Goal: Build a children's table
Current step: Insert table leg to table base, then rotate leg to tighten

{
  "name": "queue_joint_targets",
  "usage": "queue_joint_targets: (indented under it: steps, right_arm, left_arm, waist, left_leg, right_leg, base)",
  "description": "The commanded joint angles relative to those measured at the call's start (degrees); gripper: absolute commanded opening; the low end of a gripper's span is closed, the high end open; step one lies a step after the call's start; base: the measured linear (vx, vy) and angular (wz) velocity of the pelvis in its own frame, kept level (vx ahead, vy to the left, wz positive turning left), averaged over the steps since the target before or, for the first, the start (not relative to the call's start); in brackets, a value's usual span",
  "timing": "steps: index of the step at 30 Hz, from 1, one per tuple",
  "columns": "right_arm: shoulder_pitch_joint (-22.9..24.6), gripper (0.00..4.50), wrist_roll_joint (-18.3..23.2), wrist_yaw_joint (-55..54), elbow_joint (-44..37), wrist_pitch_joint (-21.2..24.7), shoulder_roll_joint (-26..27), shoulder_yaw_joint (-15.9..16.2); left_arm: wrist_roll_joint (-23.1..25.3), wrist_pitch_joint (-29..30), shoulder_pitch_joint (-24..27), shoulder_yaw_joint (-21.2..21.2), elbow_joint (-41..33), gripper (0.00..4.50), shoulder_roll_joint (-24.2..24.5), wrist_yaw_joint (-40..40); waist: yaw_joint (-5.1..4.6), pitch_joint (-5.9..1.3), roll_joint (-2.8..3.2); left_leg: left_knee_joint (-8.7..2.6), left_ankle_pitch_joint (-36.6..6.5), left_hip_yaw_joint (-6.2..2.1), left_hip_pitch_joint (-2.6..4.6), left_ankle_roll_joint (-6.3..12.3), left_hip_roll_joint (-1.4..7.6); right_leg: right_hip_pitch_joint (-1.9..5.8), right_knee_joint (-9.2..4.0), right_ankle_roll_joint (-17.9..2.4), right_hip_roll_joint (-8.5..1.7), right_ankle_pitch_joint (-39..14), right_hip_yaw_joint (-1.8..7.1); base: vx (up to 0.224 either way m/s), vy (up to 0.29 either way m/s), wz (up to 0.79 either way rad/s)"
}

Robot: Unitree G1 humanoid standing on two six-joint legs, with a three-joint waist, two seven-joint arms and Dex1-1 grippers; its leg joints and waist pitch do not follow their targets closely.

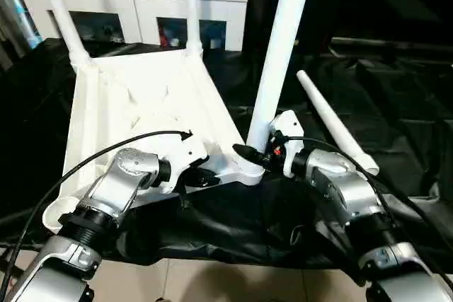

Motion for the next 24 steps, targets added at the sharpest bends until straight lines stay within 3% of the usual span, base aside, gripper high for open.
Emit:
queue_joint_targets:
  steps: [1,3,6,11,16,20,23,24]
  right_arm:
    - [2.86,1.9,-2.12,2.03,6.48,1.77,-0.54,2.67]
    - [2.46,1.9,-0.55,5.43,7.95,-0.56,-0.65,1.6]
    - [2.43,1.9,-0.32,6.21,8.0,-0.85,-0.74,1.52]
    - [1.62,1.9,-0.33,10.52,9.62,-2.12,-2.02,1.6]
    - [1.4,1.9,-0.53,11.65,10.76,-3.47,-2.06,1.62]
    - [0.03,1.9,-1.52,7.93,14.59,-6.07,-0.89,-0.01]
    - [-1.84,1.89,-3.42,-1.21,18.4,-7.59,0.22,-1.59]
    - [-2.52,1.89,-3.95,-4.21,19.77,-7.89,0.56,-2.04]
  left_arm:
    - [-0.02,-1.98,-2.03,-0.69,-0.36,0.0,-0.1,-1.35]
    - [-0.56,-5.0,-2.35,-1.1,-0.06,0.0,-0.04,-3.96]
    - [-0.76,-5.59,-2.33,-1.21,-0.21,0.0,0.1,-4.69]
    - [-1.37,-6.47,-3.26,-1.94,-0.65,0.0,1.46,-9.46]
    - [-0.91,-6.84,-4.16,-1.45,0.59,0.0,1.42,-9.31]
    - [0.31,-5.96,-5.9,-0.31,3.0,0.0,0.39,-5.83]
    - [0.83,-4.38,-7.1,0.52,3.4,0.0,-0.85,-2.4]
    - [1.02,-3.45,-7.5,0.73,3.24,0.0,-1.31,-1.29]
  waist:
    - [-0.4,-2.66,0.83]
    - [-0.34,-2.71,1.03]
    - [-0.24,-2.83,0.88]
    - [0.0,-2.97,1.11]
    - [0.19,-2.99,1.19]
    - [0.08,-2.68,1.13]
    - [-0.27,-2.39,1.06]
    - [-0.43,-2.26,1.3]
  left_leg:
    - [-4.85,-28.98,-1.26,1.32,-1.92,1.07]
    - [-4.84,-29.18,-1.31,1.36,-1.75,1.09]
    - [-4.99,-28.17,-1.19,1.16,-1.5,1.18]
    - [-5.19,-26.36,-0.98,1.04,-1.41,1.4]
    - [-5.24,-25.3,-0.83,1.01,-1.41,1.38]
    - [-5.18,-27.81,-0.94,1.33,-1.85,1.24]
    - [-5.24,-29.91,-1.36,1.41,-2.53,1.23]
    - [-5.27,-31.09,-1.56,1.63,-3.08,1.26]
  right_leg:
    - [0.76,-6.16,-6.84,-2.54,-31.92,1.72]
    - [0.77,-6.19,-7.07,-2.6,-31.7,1.75]
    - [0.98,-5.93,-8.03,-2.52,-29.1,1.9]
    - [1.34,-5.16,-10.83,-2.44,-23.13,2.15]
    - [1.56,-4.96,-11.76,-2.46,-21.54,2.22]
    - [1.21,-5.54,-10.87,-2.51,-26.31,2.03]
    - [0.94,-6.14,-8.55,-2.71,-32.43,1.65]
    - [0.71,-6.46,-7.54,-2.76,-34.76,1.42]
  base:
    - [0.0,0.0,0.0]
    - [0.0,0.0,0.0]
    - [0.0,0.0,0.0]
    - [0.0,0.0,0.0]
    - [0.0,0.0,0.0]
    - [0.0,0.0,0.0]
    - [0.0,0.0,0.0]
    - [0.0,0.0,0.0]
